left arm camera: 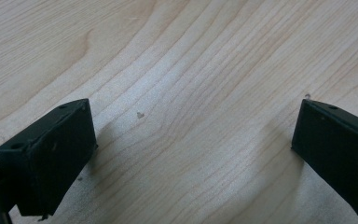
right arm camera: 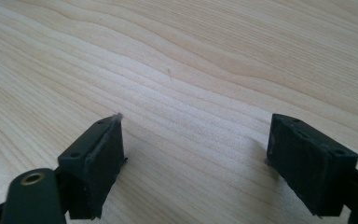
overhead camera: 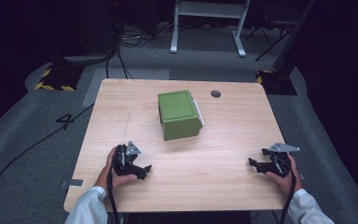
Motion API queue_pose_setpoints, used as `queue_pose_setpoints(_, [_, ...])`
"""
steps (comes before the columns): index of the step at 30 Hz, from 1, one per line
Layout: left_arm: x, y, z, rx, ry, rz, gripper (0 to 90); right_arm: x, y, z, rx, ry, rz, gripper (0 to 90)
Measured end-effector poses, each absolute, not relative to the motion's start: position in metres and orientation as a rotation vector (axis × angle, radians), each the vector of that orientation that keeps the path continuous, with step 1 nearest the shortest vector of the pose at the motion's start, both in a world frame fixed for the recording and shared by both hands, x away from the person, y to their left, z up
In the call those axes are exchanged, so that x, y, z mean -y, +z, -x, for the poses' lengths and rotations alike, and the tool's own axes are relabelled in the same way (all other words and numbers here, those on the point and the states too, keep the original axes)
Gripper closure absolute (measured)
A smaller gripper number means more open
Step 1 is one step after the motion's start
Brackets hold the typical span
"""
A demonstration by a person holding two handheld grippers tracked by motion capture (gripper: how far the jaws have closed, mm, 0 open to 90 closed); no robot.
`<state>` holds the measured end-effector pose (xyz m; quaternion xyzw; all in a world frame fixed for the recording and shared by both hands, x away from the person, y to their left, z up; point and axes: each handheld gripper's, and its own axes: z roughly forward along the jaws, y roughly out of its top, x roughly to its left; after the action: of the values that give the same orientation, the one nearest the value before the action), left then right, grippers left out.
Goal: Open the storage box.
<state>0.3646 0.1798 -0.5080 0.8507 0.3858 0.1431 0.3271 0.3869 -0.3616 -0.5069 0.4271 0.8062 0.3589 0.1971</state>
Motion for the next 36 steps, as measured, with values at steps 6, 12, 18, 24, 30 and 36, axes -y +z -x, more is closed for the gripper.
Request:
queue_pose_setpoints(6, [-0.180,-0.508,-0.364,-1.010,0.375,-2.229,0.0,0.362,-0.507,-0.387,-2.258,1.005,-1.194,18.7])
queue_pose_setpoints(12, [-0.180,-0.508,-0.364,-1.008,0.376,-2.228,0.2,0.361,-0.507,-0.389,-2.260,0.999,-1.192,17.8])
queue_pose_setpoints(18, [-0.182,-0.508,-0.363,-0.999,0.377,-2.235,0.3,0.358,-0.498,-0.390,-2.250,1.036,-1.139,25.7])
queue_pose_setpoints(24, [-0.182,-0.508,-0.363,-0.996,0.377,-2.236,0.3,0.343,-0.482,-0.400,-2.253,1.093,-1.092,25.4])
queue_pose_setpoints(30, [-0.183,-0.508,-0.363,-0.996,0.376,-2.236,0.3,0.327,-0.473,-0.411,-2.259,1.108,-1.052,24.9])
queue_pose_setpoints(36, [-0.183,-0.508,-0.363,-0.995,0.369,-2.235,0.3,0.316,-0.463,-0.421,-2.243,1.139,-1.025,28.9])
